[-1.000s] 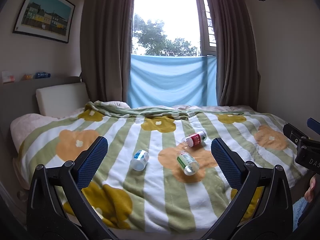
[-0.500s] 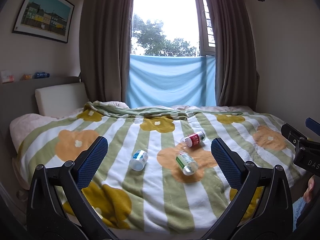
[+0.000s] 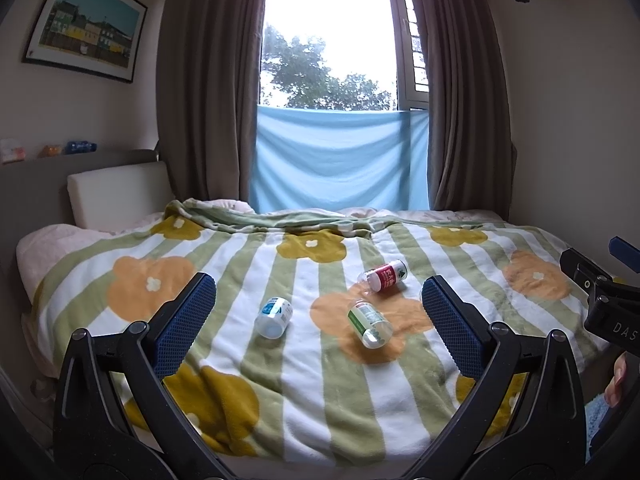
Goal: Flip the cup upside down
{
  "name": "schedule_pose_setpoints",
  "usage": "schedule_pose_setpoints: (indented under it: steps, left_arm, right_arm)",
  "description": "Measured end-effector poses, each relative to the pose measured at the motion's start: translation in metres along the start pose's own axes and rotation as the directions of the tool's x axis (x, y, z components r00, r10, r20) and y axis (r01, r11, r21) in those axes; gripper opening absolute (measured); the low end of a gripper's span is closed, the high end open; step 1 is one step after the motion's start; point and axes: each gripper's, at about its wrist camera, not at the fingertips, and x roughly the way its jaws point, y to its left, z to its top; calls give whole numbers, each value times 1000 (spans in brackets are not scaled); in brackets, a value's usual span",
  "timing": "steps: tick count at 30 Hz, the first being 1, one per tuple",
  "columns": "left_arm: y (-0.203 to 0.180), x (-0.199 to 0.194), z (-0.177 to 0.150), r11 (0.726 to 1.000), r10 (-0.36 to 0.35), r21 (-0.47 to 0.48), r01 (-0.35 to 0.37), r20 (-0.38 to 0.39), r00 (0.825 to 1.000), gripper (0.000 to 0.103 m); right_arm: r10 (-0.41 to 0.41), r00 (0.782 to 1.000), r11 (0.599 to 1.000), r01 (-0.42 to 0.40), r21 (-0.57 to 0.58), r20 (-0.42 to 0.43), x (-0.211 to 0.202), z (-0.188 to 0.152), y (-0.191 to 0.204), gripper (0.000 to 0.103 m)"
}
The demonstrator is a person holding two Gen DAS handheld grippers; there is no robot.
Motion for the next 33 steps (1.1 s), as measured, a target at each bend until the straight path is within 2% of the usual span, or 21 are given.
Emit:
schedule_pose_setpoints:
  steps: [14,21,25,30,33]
  left_arm:
    - [8,10,-5,1000,-4,-19,3,-29,1000,103]
    - [30,53,-7,1000,-13,-17,11,-118,993,103]
    - [46,109,-13,1000,-24,7,26,-221,975,103]
    - [74,195,-29,999,-44,-23,38,-370,928,103]
    - [83,244,-40,999,-34,-12,32,-434,900,103]
  right_arm:
    - [7,1000,1000,-7,-3,-15,3,-8,2,103]
    - [36,998,999,-36,-9,-47,18,-14,6,103]
    - [59,995,998,-61,-19,-86,35,-22,12,103]
    - [118,982,992,-122,-17,-149,66,-42,23,103]
    - [168,965,984,-175,-17,-200,90,-57,32,103]
